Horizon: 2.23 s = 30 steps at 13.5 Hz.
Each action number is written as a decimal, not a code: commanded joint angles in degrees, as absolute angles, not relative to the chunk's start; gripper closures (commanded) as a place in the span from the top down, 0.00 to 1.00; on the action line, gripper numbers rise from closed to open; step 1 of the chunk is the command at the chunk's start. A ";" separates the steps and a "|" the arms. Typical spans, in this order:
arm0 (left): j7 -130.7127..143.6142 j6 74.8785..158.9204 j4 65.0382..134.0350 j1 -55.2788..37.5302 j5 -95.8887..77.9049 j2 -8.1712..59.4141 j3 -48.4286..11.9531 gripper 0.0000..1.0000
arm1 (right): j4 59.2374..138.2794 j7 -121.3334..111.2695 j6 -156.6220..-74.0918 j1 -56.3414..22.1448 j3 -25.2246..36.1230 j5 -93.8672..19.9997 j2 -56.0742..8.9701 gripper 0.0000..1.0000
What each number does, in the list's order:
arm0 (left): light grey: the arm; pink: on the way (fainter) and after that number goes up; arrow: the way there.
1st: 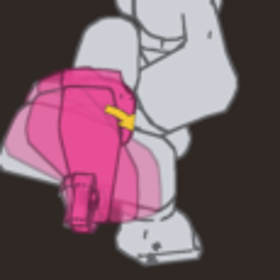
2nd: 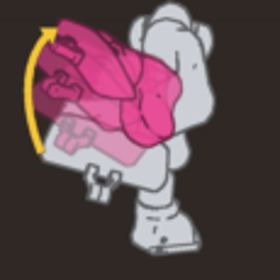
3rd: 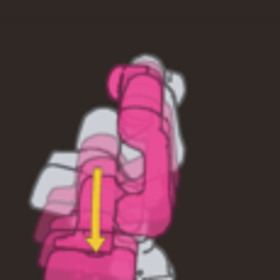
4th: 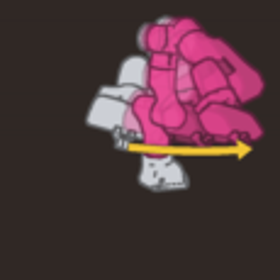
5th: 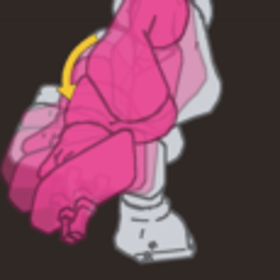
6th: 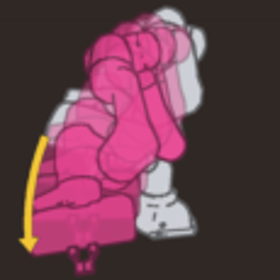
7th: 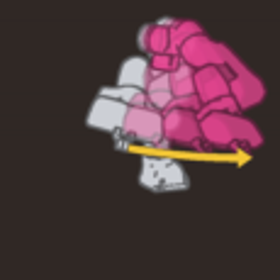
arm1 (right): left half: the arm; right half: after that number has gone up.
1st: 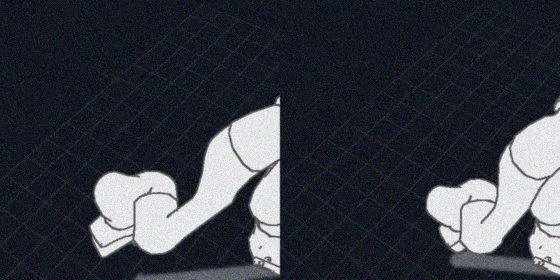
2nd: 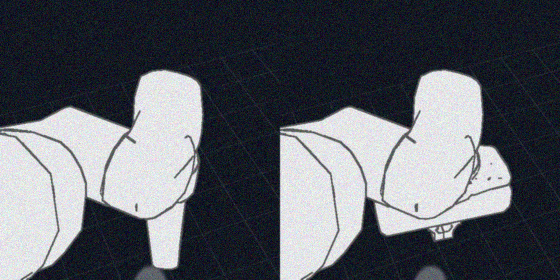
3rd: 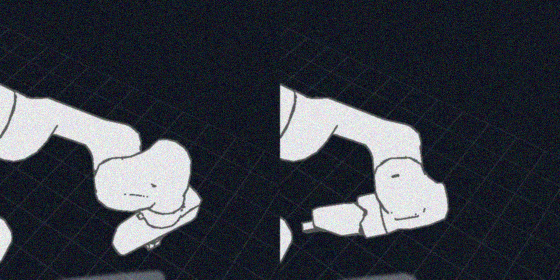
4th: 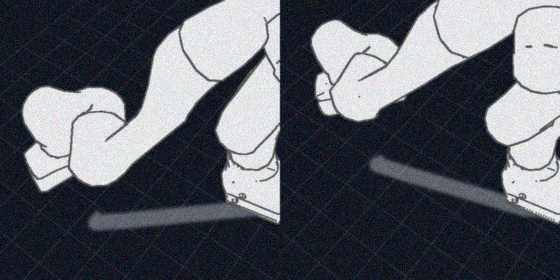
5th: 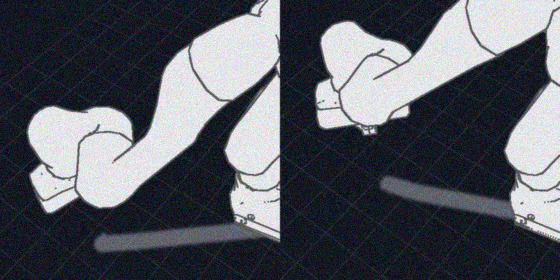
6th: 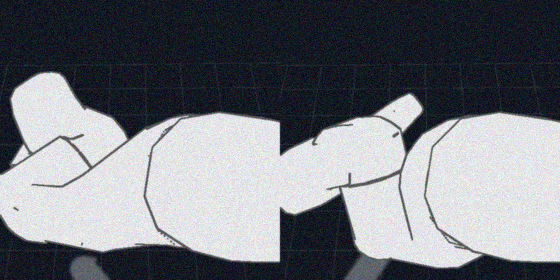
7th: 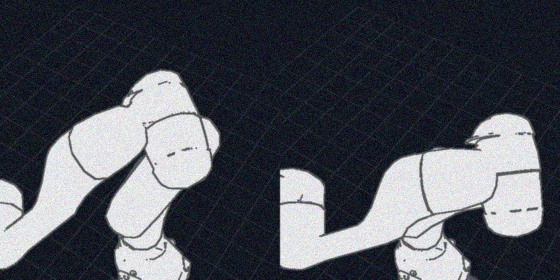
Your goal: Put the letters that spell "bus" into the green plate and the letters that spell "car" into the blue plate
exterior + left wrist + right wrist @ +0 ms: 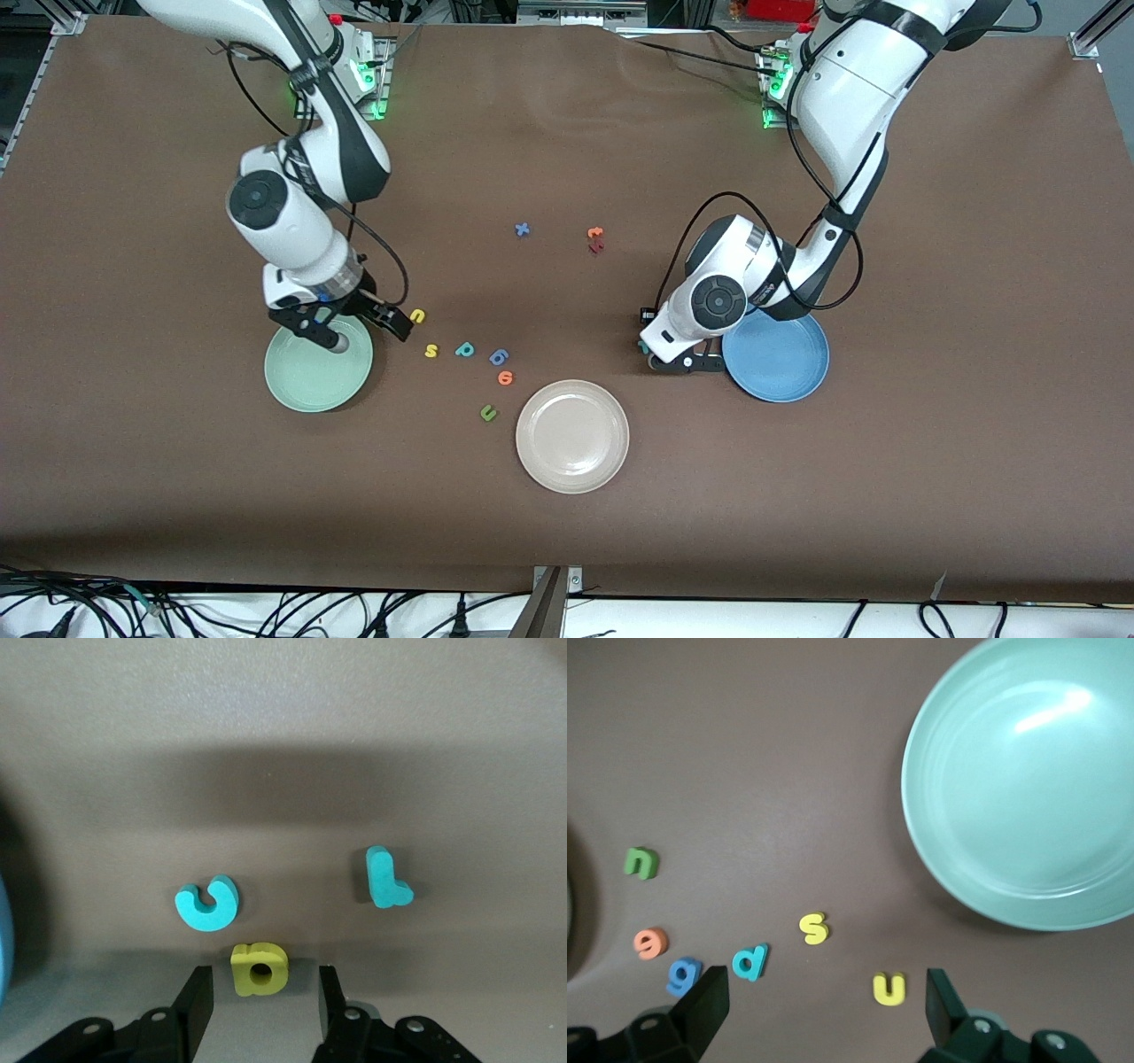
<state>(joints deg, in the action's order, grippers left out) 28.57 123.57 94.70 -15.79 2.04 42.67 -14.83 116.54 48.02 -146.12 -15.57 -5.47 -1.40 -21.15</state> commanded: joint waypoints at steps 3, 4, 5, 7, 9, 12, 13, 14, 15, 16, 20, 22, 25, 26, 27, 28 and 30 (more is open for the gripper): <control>28.74 124.19 95.01 -15.56 3.96 43.15 -14.85 0.19 | 115.58 49.57 -147.74 -16.17 -6.59 -1.49 -27.50 0.97; 28.83 123.75 94.92 -15.38 3.96 42.89 -14.85 0.10 | 115.58 49.74 -147.66 -16.35 -6.68 -1.58 -27.94 0.96; 28.92 123.49 94.57 -15.29 3.96 42.63 -14.85 0.09 | 115.75 49.75 -147.22 -16.52 -6.77 -1.67 -28.04 0.96; 29.18 120.69 93.96 -15.12 3.34 40.97 -14.94 0.09 | 116.10 49.83 -145.13 -16.61 -7.20 -1.76 -27.95 0.96; 29.00 115.43 93.96 -14.86 3.34 37.11 -14.94 0.10 | 116.02 50.36 -141.34 -16.52 -7.47 -1.84 -27.86 0.91; 27.09 110.67 93.87 -13.02 3.95 33.05 -14.68 0.10 | 116.02 52.20 -140.54 -16.52 -7.47 -1.85 -28.30 0.82; 22.98 109.87 93.87 -11.35 3.96 32.79 -14.50 0.10 | 116.02 52.64 -140.54 -16.52 -7.47 -1.85 -28.47 0.81; 18.07 109.69 93.87 -9.08 3.96 32.70 -14.41 0.10 | 116.10 52.73 -140.54 -16.52 -7.47 -1.85 -28.48 0.78; 13.49 109.69 93.95 -6.18 3.96 32.70 -14.41 0.10 | 116.02 52.73 -140.54 -16.52 -7.47 -1.85 -28.48 0.77; 9.01 109.77 93.96 -3.80 4.04 32.78 -14.50 0.11 | 116.02 52.82 -140.54 -16.44 -7.47 -1.85 -28.56 0.77; -1.22 110.04 93.96 0.09 4.04 35.33 -14.50 0.29 | 115.58 52.82 -141.33 -16.35 -7.38 -1.67 -30.32 0.77; -1.32 110.04 93.96 0.00 4.04 35.94 -14.50 0.87 | 115.49 52.65 -142.20 -16.35 -7.21 -1.58 -31.02 0.77; -0.80 109.95 93.35 -0.79 4.04 35.86 -14.85 1.00 | 115.49 52.39 -142.47 -16.26 -7.21 -1.50 -31.29 0.73; -0.53 109.95 92.47 -1.57 3.96 35.86 -14.85 1.00 | 115.49 52.12 -142.56 -16.26 -7.12 -1.49 -31.55 0.72; -0.44 110.04 92.29 -2.19 3.69 35.86 -14.85 1.00 | 115.49 52.03 -142.99 -16.26 -7.12 -1.41 -31.73 0.67; -0.27 110.30 92.29 -2.63 3.34 36.03 -14.94 1.00 | 115.49 52.03 -143.26 -16.26 -7.12 -1.23 -31.90 0.60; 0.70 111.53 91.15 -4.65 2.81 37.00 -14.94 1.00 | 115.49 51.77 -143.26 -16.26 -7.12 -0.88 -31.99 0.36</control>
